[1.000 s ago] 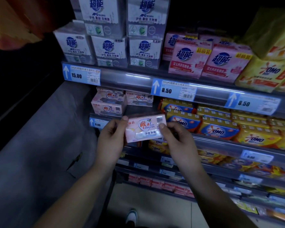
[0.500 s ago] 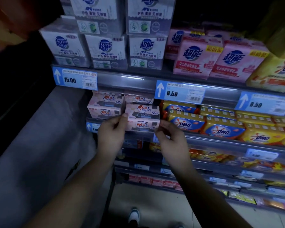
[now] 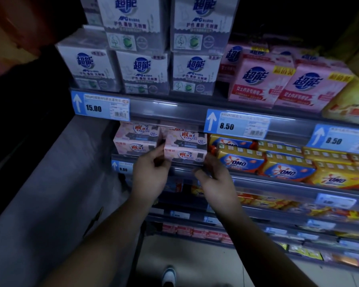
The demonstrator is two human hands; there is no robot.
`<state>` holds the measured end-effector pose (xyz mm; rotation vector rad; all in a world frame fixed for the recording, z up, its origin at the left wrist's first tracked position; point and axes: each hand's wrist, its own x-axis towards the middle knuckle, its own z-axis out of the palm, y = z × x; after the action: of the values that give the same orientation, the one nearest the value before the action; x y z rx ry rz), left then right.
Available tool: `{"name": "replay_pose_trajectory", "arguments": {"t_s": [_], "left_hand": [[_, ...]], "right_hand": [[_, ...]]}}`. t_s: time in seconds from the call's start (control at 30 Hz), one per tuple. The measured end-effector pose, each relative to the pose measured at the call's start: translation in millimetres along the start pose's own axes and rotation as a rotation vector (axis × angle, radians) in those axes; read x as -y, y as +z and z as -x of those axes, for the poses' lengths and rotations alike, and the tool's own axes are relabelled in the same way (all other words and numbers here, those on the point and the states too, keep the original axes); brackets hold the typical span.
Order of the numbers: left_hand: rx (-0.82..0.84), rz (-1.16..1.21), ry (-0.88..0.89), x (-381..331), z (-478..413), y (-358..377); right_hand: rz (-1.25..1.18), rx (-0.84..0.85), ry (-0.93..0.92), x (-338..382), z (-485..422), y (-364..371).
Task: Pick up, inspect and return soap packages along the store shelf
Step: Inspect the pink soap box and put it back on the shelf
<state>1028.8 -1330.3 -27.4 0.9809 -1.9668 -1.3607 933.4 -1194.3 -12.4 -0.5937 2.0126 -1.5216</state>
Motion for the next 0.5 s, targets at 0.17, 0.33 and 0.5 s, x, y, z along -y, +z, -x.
{"name": "replay_pose_trajectory", "arguments": {"t_s": [0.17, 0.33, 0.5], "left_hand": [[-0.186, 0.163, -0.037, 8, 6, -9], [-0.457, 0.225, -0.045, 27, 4, -38], [-0.366, 0.236, -0.001, 26, -7, -52]], "right_hand": [[-0.031, -0.142, -0.125, 3, 8, -5], [0.073, 0.08, -0.236, 22, 10, 27], [0.203, 0.339, -0.082, 28, -3, 88]]}}
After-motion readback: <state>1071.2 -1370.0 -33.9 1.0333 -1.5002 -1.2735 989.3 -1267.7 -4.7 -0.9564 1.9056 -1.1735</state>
